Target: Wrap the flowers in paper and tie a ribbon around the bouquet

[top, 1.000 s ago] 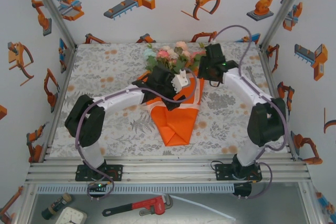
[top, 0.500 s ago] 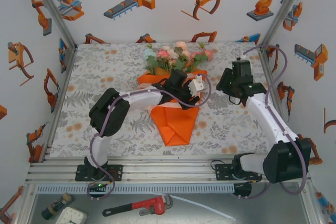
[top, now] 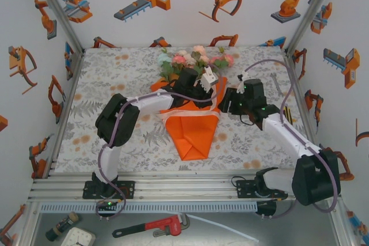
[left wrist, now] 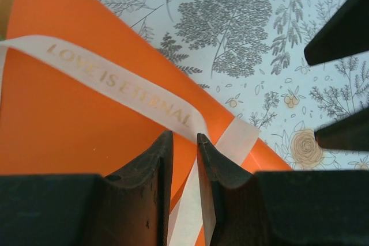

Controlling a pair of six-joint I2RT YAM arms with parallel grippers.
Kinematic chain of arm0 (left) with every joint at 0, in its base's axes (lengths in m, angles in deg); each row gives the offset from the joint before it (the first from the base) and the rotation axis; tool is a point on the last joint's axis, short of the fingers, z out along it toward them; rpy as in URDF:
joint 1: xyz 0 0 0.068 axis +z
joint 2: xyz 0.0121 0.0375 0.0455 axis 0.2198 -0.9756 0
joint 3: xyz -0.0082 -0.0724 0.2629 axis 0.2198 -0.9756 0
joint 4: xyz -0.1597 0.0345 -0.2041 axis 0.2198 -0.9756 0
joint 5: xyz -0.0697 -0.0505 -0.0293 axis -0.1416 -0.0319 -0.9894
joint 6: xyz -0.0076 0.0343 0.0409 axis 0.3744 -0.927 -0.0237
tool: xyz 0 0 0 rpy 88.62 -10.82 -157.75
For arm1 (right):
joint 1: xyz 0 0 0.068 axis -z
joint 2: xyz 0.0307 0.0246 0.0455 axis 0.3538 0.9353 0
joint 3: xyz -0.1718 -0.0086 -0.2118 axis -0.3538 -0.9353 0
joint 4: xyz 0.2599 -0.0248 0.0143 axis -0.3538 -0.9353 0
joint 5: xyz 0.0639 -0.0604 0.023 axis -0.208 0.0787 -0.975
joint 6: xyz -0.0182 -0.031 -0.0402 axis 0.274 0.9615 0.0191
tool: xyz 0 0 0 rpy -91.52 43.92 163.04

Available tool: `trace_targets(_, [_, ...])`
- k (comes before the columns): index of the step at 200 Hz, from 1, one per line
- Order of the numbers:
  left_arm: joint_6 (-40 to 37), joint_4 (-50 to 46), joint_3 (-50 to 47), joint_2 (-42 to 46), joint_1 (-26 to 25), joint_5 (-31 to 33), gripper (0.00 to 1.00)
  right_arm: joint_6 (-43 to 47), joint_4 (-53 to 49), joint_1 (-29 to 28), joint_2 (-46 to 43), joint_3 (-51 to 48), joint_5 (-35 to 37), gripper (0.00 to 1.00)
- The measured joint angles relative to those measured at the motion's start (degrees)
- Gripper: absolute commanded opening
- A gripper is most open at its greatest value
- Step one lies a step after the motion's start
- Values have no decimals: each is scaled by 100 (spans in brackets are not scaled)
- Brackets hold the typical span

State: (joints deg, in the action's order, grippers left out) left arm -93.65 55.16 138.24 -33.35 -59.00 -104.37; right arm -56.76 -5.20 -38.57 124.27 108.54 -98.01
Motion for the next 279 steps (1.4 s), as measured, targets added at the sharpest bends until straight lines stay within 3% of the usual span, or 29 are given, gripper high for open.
trace_targets(25, [136,-339,470,-247,70,168,24,708,619,-240,356,-76,-164,60])
trace_targets(73, [1143,-299,581,-396,262,-444,50,1786,780,-378,1060,-74,-409,58])
trace_targets(102, [1926,-52,586,-533,363,-649,53,1993,807,-448,1075,-76,-503,57])
trace_targets(132, [2535,68,695,-804,400,-737,41,2041,1027,-492,1126,-168,-505,48])
trace_targets(156, [2793,66,785,-1014,396,-732,17,2055,1150,-492,1375,-168,-479,47])
trace_targets(167, [2887,17,785,-1034,398,-728,0,2055,1172,-494,1497,-168,-474,45])
trace_targets(198, [2929,15,787,-1032,402,-706,0,2055,1215,-546,1692,-175,-435,33])
trace_targets(240, [2931,2,723,-966,507,-599,0,2149,1294,-562,1692,-179,-404,1])
trace_targets(279, [2743,-208,533,-688,693,-507,0,2203,1270,-562,1631,-179,-509,0])
